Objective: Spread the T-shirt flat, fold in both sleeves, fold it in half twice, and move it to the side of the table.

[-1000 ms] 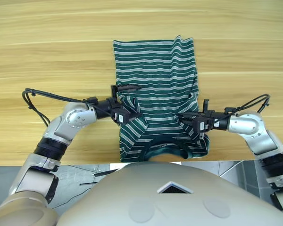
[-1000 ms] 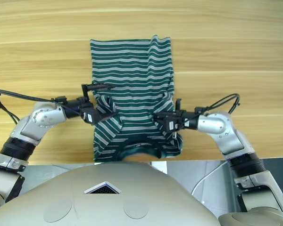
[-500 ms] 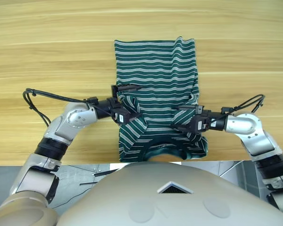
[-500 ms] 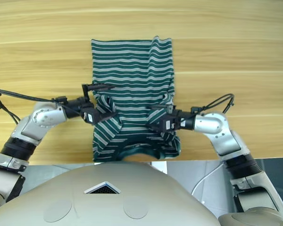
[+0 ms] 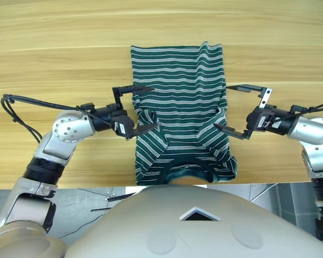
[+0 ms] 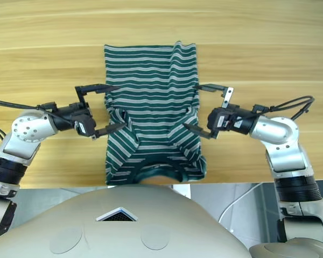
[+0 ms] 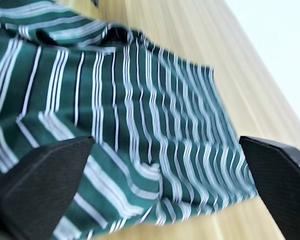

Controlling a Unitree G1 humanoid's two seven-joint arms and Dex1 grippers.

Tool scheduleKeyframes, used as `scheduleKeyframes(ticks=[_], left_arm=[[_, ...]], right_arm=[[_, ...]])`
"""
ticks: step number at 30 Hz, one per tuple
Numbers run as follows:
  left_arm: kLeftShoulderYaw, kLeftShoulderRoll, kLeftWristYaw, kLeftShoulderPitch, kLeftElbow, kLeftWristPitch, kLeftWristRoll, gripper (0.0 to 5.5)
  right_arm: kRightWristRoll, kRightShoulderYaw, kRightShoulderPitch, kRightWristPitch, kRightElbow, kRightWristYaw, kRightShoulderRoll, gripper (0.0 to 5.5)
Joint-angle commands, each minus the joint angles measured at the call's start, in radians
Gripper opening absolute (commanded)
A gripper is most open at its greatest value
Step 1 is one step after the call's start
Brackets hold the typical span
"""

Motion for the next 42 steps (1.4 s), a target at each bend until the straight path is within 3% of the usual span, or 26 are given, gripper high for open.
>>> scheduleKeyframes(ticks=[1,11,19,32,42], left_arm=[[-0.060,-0.013,-0.022,-0.003,0.097,-0.010,0.100,5.40],[-0.117,-0.085,0.025,-0.061,0.321,-0.059,0.174,5.40],[-0.103,-0.069,0.093,-0.097,0.406,-0.089,0.207,5.40],[0.005,0.036,0.103,-0.044,0.311,-0.108,0.098,5.40],[0.075,0.021,0.096,-0.058,0.245,-0.119,-0.011,5.40]], right_arm=[[-0.064,0.047,-0.018,-0.013,0.074,-0.006,0.020,5.38],[-0.156,0.135,-0.088,-0.051,0.227,-0.042,0.088,5.38],[-0.181,0.169,-0.155,-0.073,0.308,-0.086,0.125,5.38],[-0.136,0.119,-0.182,-0.081,0.299,-0.117,0.106,5.38],[-0.006,0.061,-0.138,-0.050,0.150,-0.069,0.101,5.38]])
